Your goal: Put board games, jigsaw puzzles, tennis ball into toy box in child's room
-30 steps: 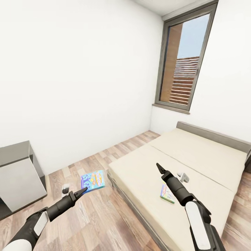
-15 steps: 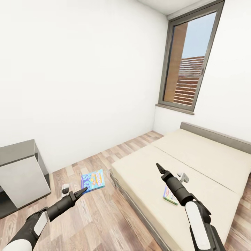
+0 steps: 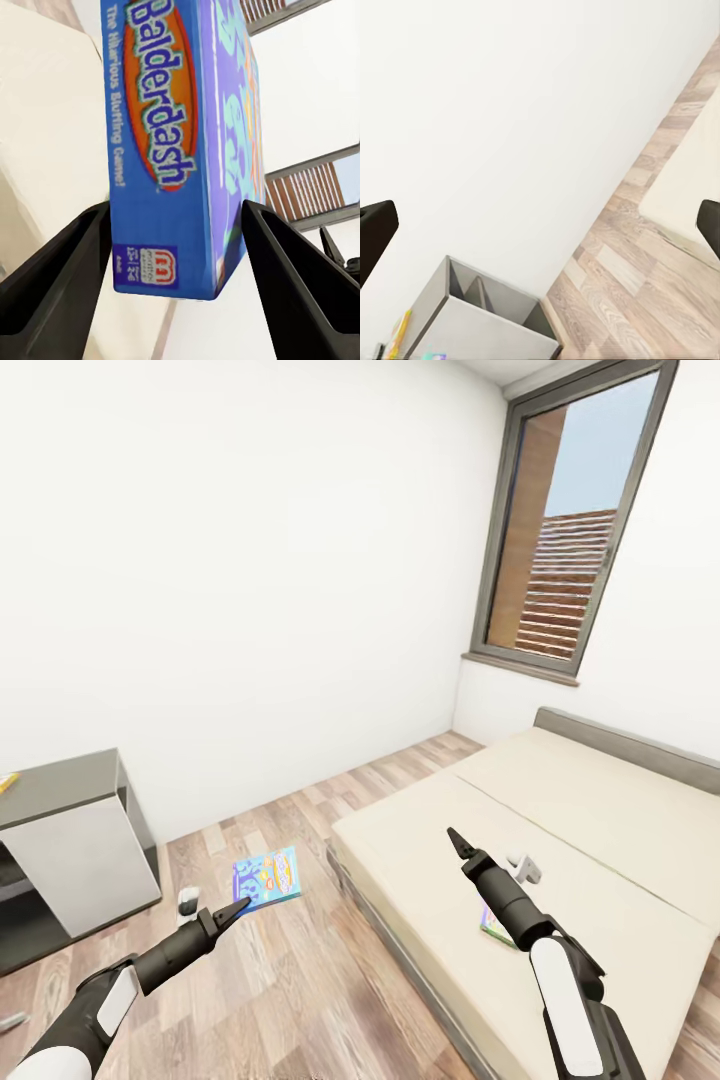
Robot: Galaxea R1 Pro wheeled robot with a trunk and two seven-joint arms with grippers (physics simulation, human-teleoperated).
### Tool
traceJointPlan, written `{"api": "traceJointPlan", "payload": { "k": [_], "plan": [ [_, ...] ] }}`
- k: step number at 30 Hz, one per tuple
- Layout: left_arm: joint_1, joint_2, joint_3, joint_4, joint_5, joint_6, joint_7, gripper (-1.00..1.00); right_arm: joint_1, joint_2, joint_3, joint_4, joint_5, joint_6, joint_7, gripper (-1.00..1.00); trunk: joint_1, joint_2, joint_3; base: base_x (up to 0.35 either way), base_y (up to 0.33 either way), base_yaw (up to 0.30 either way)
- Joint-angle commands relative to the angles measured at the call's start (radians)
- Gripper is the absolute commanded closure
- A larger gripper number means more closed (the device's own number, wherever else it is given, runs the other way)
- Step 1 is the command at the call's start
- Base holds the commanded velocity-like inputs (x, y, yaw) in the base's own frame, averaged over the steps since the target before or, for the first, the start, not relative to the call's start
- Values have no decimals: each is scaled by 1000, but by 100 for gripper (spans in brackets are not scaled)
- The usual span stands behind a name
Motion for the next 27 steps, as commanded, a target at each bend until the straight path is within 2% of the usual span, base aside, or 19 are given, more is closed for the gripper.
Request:
{"api": "traceJointPlan", "payload": {
  "k": [1, 10, 20, 27],
  "plan": [
    [-1, 0, 2, 1, 3, 10, -2, 100, -1, 1, -3, -1, -6, 8, 3, -100, 1, -2, -4, 1, 0, 202],
    [-1, 0, 2, 1, 3, 14, -1, 100, -1, 2, -5, -1, -6, 8, 4, -100, 1, -2, -10, 41, 18, 243],
    [-1, 0, 2, 1, 3, 13, -1, 100, -1, 4, -5, -2, -4, 8, 5, -100, 1, -2, -10, 236, 169, 56],
    [-1, 0, 2, 1, 3, 12, -1, 100, -1, 4, -5, -2, -5, 8, 5, -100, 1, -2, -8, 257, 187, 189]
  ]
}}
